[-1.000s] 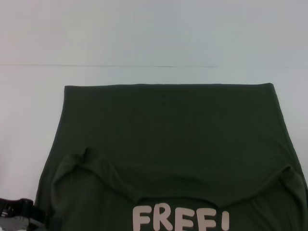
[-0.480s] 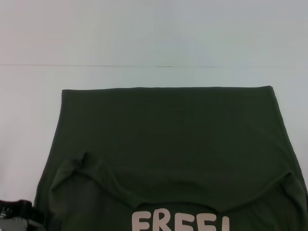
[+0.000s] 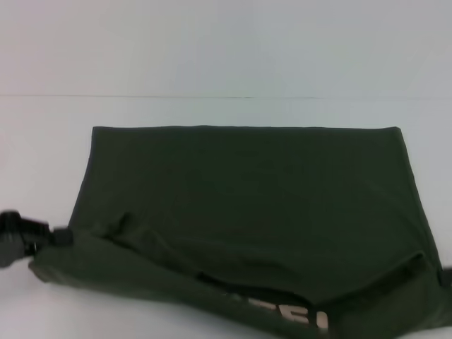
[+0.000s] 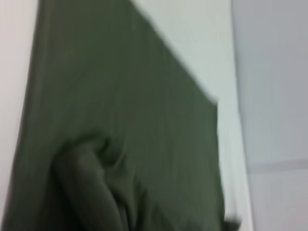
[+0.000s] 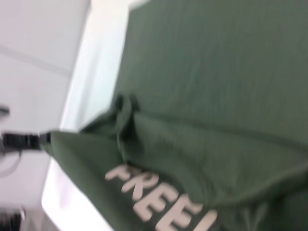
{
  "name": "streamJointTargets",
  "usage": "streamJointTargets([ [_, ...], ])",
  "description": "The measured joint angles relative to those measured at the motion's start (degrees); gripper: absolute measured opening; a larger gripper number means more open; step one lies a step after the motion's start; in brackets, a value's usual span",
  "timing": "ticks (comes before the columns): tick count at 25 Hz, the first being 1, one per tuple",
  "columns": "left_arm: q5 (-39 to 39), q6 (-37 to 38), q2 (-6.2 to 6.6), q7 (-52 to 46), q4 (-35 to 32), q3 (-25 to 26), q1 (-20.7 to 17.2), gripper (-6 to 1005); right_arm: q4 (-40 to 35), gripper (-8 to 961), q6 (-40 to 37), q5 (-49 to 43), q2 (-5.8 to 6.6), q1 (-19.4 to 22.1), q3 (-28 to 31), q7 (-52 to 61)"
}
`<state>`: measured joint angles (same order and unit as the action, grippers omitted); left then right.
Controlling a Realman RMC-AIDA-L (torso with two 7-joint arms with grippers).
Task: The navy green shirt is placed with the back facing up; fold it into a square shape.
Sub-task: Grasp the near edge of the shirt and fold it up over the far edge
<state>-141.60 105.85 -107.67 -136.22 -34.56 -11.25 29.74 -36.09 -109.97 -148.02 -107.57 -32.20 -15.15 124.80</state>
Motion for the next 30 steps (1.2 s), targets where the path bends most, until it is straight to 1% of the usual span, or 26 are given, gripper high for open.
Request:
streamJointTargets([
  [3,2.04,-2.79,0.01,-0.01,1.39,2.75,0.15,37,0.57,2,2.75,4.28,0.19,0.31,0.91,1.96],
  [7,7.17,-7.75,-0.07,0.5,4.91,3.42,0.26,37,2.67,2,7.37,10.96,0.47,0.5,1.5,3.22],
  [9,9.48,-9.58,-0.47,1.14,5.81,3.38,0.48,37,4.11,2,9.98,13.89,0.57,0.52,1.76,3.27],
  [11,11.46,-11.52,-1.12,1.78,6.21,3.41,0.68,38,5.35,3,12.44,16.25,0.55,0.46,1.79,3.27],
  [13,12.99,-13.9,-1.73,2.24,6.38,3.41,0.77,38,6.58,3,15.49,18.64,0.27,0.4,1.8,3.09],
  [16,15.59,-18.94,-3.07,3.92,6.65,3.33,0.89,38,7.15,3,20.09,21.14,-0.66,0.2,1.61,2.52],
  [21,18.85,-27.55,-5.85,8.67,6.72,3.29,2.07,37,7.33,2,28.44,24.23,-3.18,-0.24,1.36,-0.09],
  [24,20.83,-31.43,-7.65,12.67,6.78,3.1,3.22,37,7.68,2,33.03,26.23,-4.72,-0.44,1.32,-2.39],
  [25,21.56,-33.99,-8.81,15.21,6.8,2.97,4.25,37,7.88,3,34.38,26.97,-5.29,-0.51,1.3,-3.3],
  [26,21.56,-33.99,-8.81,15.21,6.8,2.97,4.25,36,8.03,3,35.63,27.57,-5.8,-0.59,1.28,-4.26],
  [29,21.79,-37.92,-10.25,17.98,6.8,2.85,6.07,36,8.11,3,38.35,28.48,-6.99,-1.16,1.22,-6.27],
  [30,21.81,-38.81,-10.56,18.59,6.8,2.85,6.52,36,8.12,2,39.05,28.59,-7.22,-1.4,1.19,-6.58],
])
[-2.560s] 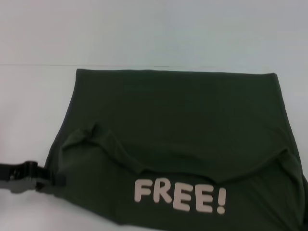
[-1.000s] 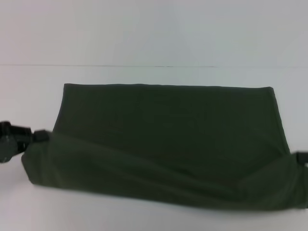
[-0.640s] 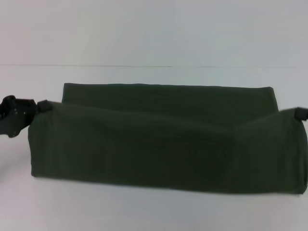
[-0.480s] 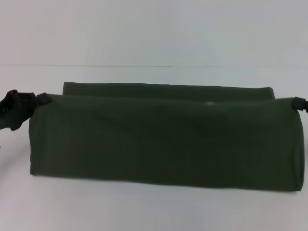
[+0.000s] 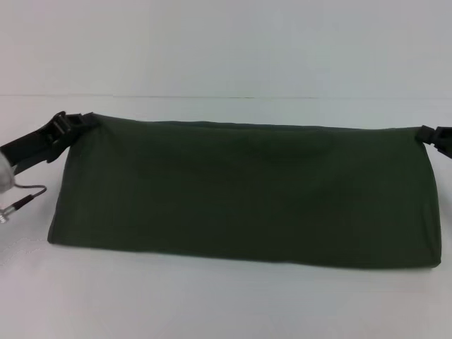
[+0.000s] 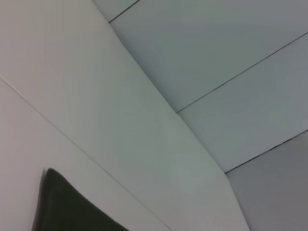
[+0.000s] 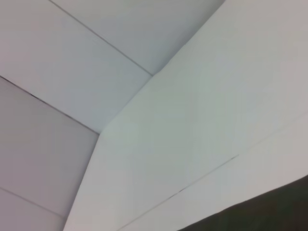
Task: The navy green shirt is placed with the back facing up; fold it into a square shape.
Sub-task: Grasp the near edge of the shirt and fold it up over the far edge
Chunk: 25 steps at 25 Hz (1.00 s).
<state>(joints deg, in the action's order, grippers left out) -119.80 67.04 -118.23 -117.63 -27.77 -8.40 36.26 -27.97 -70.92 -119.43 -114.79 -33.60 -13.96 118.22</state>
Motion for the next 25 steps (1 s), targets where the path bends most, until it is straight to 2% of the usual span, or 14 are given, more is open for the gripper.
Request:
streamJointTargets([
  [5,1.49,-5.26,-1.39,4.47,0.64,-0.03,2.39,37,0.19,2,3.56,0.41,-0.92,-1.34,-0.01,-1.65],
  [12,3.98,-12.46,-1.91,9.85,2.59,-0.07,5.26,38,1.85,3,8.45,0.88,-1.24,-3.73,-0.04,-4.48],
  [19,4.64,-18.4,-2.9,12.52,2.81,-0.74,7.08,36,2.13,2,13.13,1.14,-2.65,-5.55,-0.11,-7.56],
  [25,7.21,-19.73,-3.42,14.28,2.81,-0.78,7.95,37,2.14,3,14.72,4.11,-3.29,-6.15,-0.11,-9.83],
])
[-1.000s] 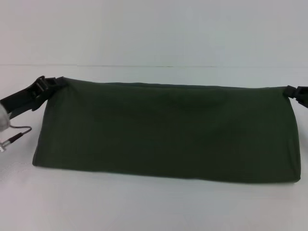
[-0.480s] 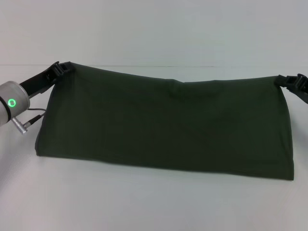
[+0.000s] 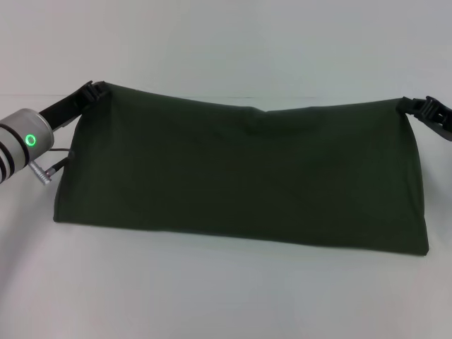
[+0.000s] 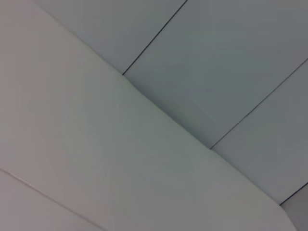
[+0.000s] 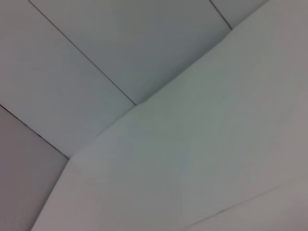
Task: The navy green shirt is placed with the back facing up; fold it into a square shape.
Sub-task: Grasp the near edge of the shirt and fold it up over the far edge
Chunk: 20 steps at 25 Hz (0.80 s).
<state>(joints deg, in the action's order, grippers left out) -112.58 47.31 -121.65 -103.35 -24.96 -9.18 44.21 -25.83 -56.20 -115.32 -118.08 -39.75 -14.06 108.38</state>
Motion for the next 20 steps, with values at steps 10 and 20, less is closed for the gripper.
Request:
streamJointTargets([
  [10,5.3,-3.96,-1.96,6.66,0.12,-0.99,1.41,38,1.01,2,3.19,1.5,-0.96,-0.82,-0.07,-3.25],
  [20,20.08,-7.61,-2.33,24.28,6.73,-0.99,2.35,37,3.46,2,8.28,3.84,-1.44,-1.97,-0.09,-7.96],
])
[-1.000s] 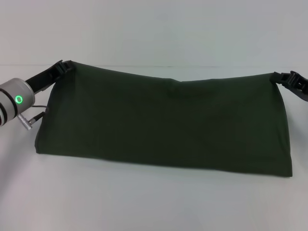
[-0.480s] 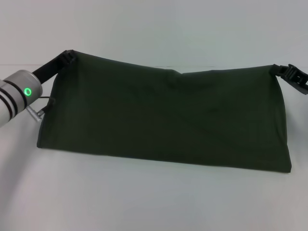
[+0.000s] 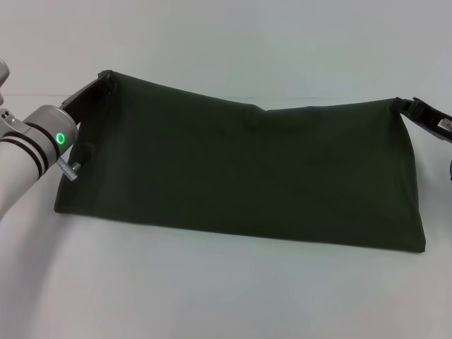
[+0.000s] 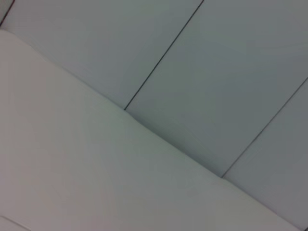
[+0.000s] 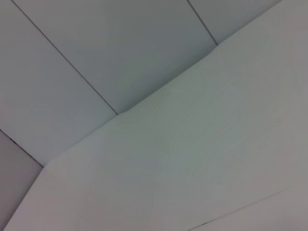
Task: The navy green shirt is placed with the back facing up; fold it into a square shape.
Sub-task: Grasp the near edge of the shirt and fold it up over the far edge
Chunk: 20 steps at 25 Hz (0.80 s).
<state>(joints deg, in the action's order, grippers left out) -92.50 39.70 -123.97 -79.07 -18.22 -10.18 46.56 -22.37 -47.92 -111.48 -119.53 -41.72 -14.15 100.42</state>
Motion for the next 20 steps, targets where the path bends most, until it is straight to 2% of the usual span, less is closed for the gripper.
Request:
streamJointTargets([
  [4,3.97,0.0,-0.02,3.84,1.52,0.0,-0.08,57,0.31,3,0.66,1.0,0.0,-0.29,0.0,-0.97],
  [12,4.88,0.0,-0.3,4.94,2.23,0.03,0.11,110,1.12,3,2.27,1.6,-0.28,-1.25,0.0,-1.94],
  [17,8.44,0.52,-0.34,9.29,4.2,0.14,0.21,143,2.39,52,2.61,4.26,-0.27,-1.49,0.01,-5.81],
  [20,11.69,0.57,-0.34,13.09,5.86,0.15,0.21,163,2.64,172,2.73,4.89,-0.26,-1.56,0.01,-6.6],
])
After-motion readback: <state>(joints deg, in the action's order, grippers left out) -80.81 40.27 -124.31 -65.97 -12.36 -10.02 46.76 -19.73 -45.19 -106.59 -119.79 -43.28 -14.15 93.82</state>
